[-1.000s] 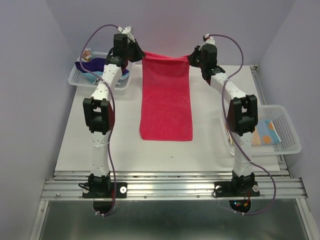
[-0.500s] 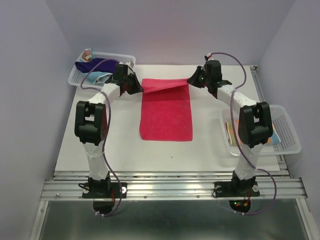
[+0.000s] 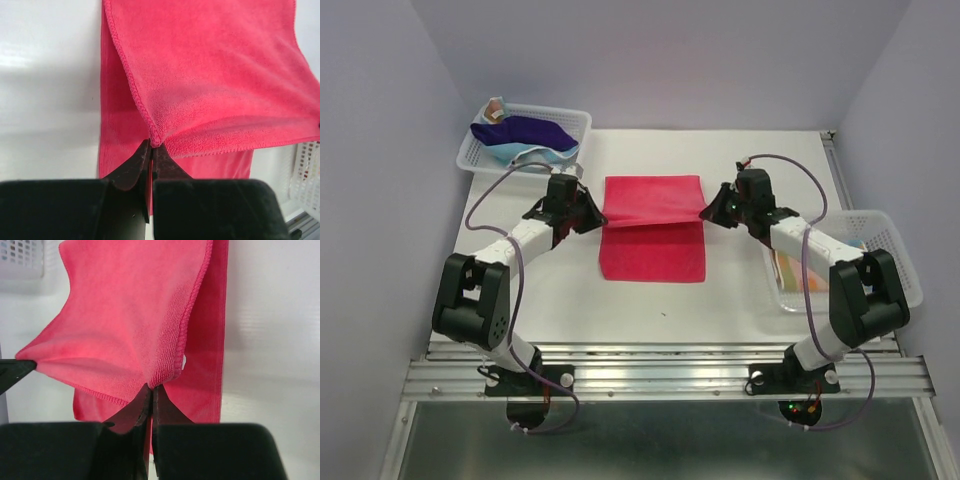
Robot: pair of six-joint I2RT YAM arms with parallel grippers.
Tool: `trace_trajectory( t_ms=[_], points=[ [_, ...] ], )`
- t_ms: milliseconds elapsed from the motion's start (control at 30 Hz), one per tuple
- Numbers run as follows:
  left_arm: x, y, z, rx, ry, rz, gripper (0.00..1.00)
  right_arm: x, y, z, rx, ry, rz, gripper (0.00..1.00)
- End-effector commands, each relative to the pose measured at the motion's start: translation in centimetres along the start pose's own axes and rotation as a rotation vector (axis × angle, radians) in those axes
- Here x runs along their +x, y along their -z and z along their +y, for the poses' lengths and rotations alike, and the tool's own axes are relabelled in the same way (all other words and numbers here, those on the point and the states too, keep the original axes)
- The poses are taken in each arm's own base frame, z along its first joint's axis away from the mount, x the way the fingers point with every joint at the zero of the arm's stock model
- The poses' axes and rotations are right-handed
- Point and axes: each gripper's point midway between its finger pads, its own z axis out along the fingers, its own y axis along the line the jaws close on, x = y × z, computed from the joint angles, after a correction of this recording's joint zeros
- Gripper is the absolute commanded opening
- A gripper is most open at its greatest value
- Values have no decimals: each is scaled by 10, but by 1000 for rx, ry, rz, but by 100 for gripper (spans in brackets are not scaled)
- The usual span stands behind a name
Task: Fold and stack the towels
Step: Fold the towel
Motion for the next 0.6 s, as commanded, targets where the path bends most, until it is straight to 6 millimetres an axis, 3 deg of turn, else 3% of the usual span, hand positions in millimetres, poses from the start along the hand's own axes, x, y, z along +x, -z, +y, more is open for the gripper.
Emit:
trace_trajectory(
  t_ms=[0, 100, 133, 233, 333, 467, 567],
  points=[
    [3, 17, -5, -2, 21, -68, 0, 8, 25, 4, -11, -8, -46, 1],
    [18, 22, -1, -7, 41, -51, 0, 15, 37, 6, -15, -1, -47, 1],
    [23, 24, 4, -18, 52, -48, 0, 27, 40, 0, 5, -1, -13, 1],
    [29, 32, 4, -23, 63, -47, 0, 41, 47, -7, 26, -4, 8, 1],
    [38, 39, 5, -38, 58, -46, 0, 64, 47, -17, 37, -13, 57, 1],
    [51, 39, 11, -61, 59, -21, 0, 81, 43, -22, 41, -8, 97, 1],
    [72, 34, 20, -91, 60, 23, 0, 93, 41, -28, 54, -8, 124, 1]
  ],
)
